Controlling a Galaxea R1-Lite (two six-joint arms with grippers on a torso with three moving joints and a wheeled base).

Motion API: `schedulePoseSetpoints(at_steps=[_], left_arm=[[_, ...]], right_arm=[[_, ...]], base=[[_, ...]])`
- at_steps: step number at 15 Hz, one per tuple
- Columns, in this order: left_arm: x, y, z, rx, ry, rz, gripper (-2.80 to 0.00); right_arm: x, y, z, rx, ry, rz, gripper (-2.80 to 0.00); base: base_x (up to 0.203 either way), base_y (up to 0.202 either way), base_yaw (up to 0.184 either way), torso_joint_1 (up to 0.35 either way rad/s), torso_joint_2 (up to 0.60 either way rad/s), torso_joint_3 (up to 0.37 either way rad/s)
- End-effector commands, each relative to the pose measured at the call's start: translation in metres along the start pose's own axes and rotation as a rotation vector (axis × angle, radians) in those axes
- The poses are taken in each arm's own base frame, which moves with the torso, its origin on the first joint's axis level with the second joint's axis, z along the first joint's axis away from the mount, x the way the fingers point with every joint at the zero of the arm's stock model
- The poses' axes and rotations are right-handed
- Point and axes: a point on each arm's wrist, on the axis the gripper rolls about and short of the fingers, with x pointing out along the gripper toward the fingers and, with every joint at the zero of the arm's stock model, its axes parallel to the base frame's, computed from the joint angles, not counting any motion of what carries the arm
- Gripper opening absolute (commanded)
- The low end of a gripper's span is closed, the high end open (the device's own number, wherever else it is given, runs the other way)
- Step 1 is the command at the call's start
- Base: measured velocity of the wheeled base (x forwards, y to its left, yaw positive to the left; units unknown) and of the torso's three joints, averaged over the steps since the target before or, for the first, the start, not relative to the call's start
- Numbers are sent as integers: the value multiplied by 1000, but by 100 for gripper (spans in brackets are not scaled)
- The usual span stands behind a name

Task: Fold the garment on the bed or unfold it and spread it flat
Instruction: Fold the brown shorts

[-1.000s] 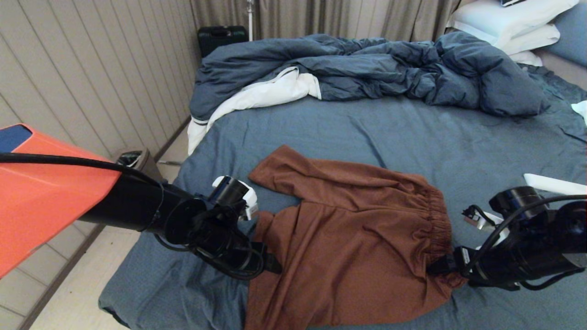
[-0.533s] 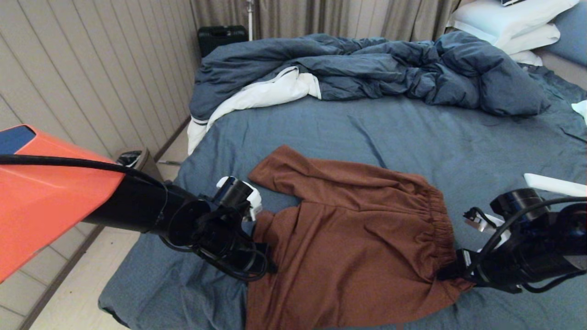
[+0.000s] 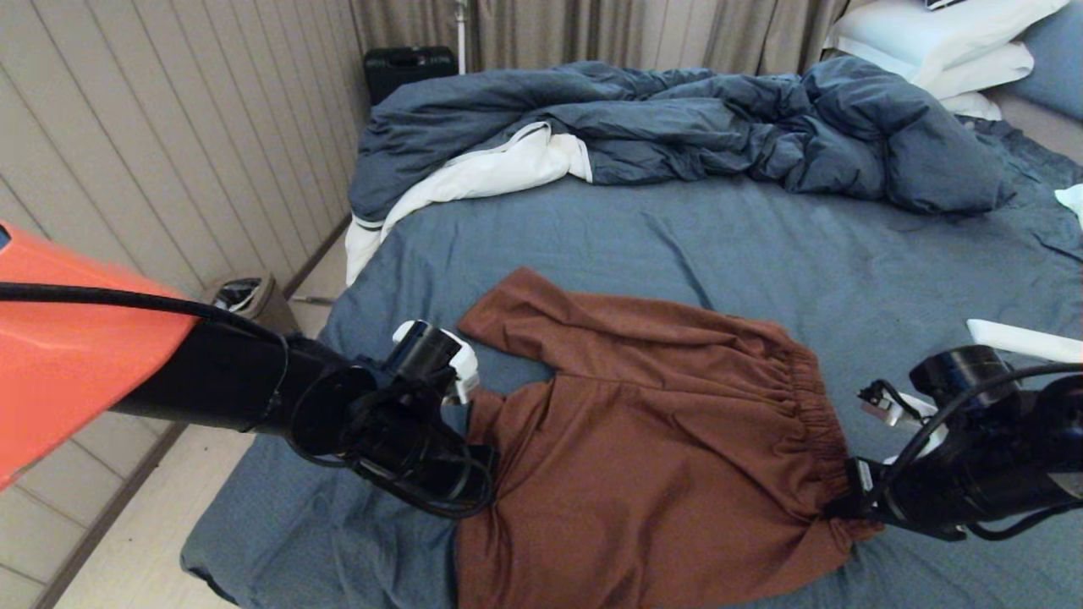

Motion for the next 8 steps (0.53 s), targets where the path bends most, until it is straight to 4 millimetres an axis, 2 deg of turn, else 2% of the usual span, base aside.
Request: schedulePoseSetpoints(at_steps=[1, 4, 8], left_arm=[[-17, -5, 1, -8, -41, -17, -280], [-33, -8, -6, -19, -51, -26, -280], [-43, -15, -31, -8, -11, -34, -280]], right_arm=[[-11, 2, -4, -4, -29, 10, -280], [-30, 5, -16, -10, -76, 19, -280], [-57, 8, -44, -8, -101, 22, -280]], base=[[0, 0, 0, 0, 0, 0], [0, 0, 0, 0, 0, 0], [0, 0, 0, 0, 0, 0]])
